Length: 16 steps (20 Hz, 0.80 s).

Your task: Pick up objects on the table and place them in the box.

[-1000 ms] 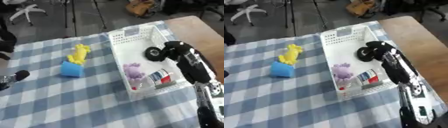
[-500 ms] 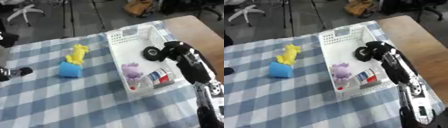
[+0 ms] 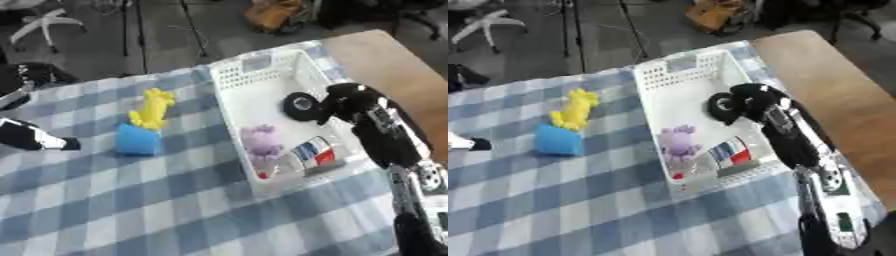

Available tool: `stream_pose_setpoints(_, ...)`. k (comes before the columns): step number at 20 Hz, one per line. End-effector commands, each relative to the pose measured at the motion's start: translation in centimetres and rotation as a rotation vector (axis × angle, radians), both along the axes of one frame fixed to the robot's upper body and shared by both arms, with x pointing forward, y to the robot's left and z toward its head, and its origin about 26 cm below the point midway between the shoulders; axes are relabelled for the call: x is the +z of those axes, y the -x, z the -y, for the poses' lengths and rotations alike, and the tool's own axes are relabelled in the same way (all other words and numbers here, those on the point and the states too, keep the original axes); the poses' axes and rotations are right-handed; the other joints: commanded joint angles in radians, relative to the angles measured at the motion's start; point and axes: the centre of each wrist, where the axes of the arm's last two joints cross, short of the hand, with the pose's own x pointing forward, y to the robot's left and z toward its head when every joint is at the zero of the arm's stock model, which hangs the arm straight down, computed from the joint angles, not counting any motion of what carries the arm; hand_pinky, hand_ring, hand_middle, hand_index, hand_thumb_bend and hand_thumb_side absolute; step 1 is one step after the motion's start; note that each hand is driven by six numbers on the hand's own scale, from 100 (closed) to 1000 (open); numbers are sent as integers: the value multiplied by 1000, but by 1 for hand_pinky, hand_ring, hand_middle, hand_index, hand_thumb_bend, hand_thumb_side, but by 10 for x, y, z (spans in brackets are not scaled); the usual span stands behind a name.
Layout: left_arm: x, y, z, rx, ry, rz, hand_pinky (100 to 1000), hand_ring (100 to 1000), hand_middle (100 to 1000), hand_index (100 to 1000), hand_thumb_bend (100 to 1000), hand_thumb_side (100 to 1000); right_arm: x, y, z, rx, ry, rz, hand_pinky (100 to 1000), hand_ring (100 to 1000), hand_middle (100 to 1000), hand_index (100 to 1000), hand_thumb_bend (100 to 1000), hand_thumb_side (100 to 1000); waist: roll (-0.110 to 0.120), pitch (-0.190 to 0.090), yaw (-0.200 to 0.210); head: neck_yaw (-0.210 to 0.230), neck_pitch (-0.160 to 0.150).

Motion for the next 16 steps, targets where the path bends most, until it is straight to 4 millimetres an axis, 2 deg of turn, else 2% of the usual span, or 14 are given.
stream_pose_setpoints(1,2,-11,9,-26,-90,17,812,783,747,877,868,461,6,0,-1,13,7,20,656,530,604,792,100,820,2,-95,-2,6,7)
stream_pose_setpoints(8,-16,-26,37,-50,-190,15,830,787,746,877,878,458,6,0,-3,21,2,20,656,528,604,792,100,819,1,-97,-11,15,8)
stream_pose_setpoints(16,-34,-30,53,-68,-256,-4,833,782,741,866,881,460,7,-1,-3,26,0,21,656,525,603,791,100,818,-1,-96,-14,14,7)
